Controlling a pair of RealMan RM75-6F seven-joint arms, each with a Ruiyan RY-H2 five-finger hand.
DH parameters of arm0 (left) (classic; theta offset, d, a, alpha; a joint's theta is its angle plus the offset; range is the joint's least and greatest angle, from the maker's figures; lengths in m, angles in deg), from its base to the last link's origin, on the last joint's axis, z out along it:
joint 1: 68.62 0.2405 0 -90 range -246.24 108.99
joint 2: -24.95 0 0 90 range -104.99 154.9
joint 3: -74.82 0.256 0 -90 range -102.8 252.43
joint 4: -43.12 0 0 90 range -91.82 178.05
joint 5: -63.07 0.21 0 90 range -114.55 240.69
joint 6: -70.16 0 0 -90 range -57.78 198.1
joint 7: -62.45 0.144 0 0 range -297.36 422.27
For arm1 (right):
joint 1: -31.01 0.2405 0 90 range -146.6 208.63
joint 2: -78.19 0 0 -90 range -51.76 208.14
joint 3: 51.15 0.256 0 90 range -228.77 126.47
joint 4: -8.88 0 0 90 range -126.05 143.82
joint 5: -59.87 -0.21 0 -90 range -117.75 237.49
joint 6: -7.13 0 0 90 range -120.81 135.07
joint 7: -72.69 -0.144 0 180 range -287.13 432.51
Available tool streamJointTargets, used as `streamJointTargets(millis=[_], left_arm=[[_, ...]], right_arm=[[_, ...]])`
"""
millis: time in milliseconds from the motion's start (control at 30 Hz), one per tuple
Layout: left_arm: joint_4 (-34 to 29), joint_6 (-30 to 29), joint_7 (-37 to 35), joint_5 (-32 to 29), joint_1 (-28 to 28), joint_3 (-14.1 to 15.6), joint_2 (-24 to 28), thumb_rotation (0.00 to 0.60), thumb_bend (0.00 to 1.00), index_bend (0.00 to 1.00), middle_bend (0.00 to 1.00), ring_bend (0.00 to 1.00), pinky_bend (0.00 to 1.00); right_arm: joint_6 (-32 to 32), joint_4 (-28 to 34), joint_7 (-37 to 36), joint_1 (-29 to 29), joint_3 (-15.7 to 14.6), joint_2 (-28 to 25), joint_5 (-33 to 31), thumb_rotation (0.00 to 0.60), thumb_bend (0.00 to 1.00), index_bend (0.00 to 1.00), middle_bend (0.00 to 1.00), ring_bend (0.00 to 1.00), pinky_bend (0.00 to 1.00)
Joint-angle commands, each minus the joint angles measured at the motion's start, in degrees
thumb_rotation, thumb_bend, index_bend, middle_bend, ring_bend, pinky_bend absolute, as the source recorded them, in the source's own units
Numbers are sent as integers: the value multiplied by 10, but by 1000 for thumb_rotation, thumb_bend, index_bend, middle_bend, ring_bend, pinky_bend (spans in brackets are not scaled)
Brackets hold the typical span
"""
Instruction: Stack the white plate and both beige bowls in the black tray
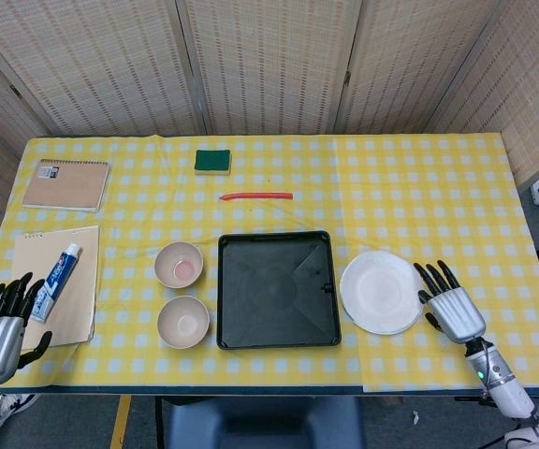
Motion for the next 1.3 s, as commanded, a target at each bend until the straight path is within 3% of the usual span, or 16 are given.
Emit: streamJointTargets(millis=[33, 267, 833, 1033, 1300], left_arm=[[-1, 1, 1, -1, 0, 0, 0, 600, 388, 0, 0, 0, 0], [-6, 9, -10, 3, -1, 5, 7, 600, 478, 0, 0, 0, 0], [-5, -11, 36, -19, 7, -7, -8, 600, 497, 0, 0, 0, 0], [-10, -17, 68, -35, 10, -11, -16, 600, 587, 0, 0, 0, 0], [-14, -25, 84, -42, 13, -15, -21, 600, 604, 0, 0, 0, 0]], right_arm=[[5, -1, -2, 4, 1, 2, -2, 600, 296, 536, 81, 91, 0], [25, -6, -3, 17, 0, 7, -6, 600, 297, 536, 87, 90, 0], [37, -8, 1, 32, -4, 19, -8, 600, 378, 536, 91, 93, 0], [41, -6, -14, 37, -2, 21, -12, 600, 406, 548, 105, 116, 0], [39, -8, -23, 47, -2, 25, -12, 600, 435, 604, 134, 123, 0]])
